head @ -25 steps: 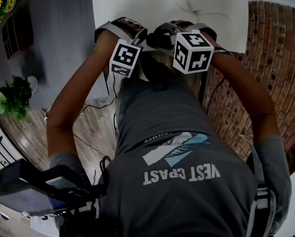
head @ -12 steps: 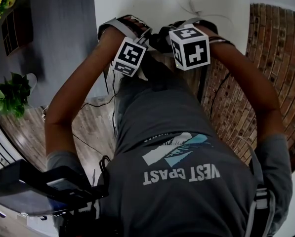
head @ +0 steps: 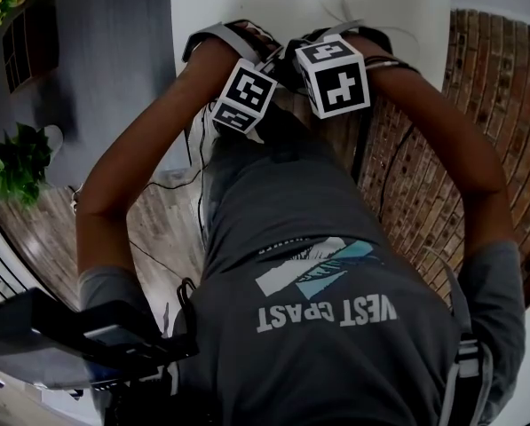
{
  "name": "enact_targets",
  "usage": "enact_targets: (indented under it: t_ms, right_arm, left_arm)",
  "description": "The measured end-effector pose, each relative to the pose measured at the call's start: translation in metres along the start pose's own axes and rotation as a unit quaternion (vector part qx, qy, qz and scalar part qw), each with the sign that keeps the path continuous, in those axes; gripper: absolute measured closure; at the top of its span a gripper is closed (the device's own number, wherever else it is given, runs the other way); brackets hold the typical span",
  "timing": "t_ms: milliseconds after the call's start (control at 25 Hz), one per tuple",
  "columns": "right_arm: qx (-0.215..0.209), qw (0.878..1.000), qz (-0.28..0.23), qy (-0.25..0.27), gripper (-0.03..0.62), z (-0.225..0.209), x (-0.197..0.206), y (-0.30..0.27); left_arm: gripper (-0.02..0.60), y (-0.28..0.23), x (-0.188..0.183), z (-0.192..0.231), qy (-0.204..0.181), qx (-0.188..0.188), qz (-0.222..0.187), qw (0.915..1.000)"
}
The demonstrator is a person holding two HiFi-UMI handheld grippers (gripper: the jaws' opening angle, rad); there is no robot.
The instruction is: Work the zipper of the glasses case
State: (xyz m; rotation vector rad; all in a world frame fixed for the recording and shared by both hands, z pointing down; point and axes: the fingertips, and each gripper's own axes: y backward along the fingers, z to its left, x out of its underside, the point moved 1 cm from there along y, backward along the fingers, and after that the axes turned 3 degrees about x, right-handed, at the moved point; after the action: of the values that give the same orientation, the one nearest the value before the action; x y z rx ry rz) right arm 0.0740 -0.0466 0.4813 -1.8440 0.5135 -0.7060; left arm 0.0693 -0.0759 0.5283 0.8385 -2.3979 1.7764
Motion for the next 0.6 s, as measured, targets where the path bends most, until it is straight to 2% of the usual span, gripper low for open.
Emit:
enact_targets:
  t_ms: [160,280,440,600]
  right_arm:
    - [0.013,1.0,-0.002,0.002,0.453,0.004,0.006,0.001]
    - [0.018,0.999,-0.022,-0.02,0.454,0.008,0.009,0.001]
    - [-0.009,0.994,-0.07,-0.081,0.454,0.015,0.012,0.002]
    - [-0.03,0.977,-0.134,-0.165,0.454,0.014,0.009,0.008]
  left_arm:
    - [0.561,0.0,0.003,0.0,0.014,-0.004,-0.002,0.9999]
    - [0.561,-0.002,0.003,-0.001,0.017,-0.003,-0.005,0.9998]
    - [0.561,-0.004,0.003,-0.003,0.021,-0.001,-0.007,0.9998]
    - [0.561,-0.005,0.003,-0.004,0.022,0.001,-0.007,0.9997]
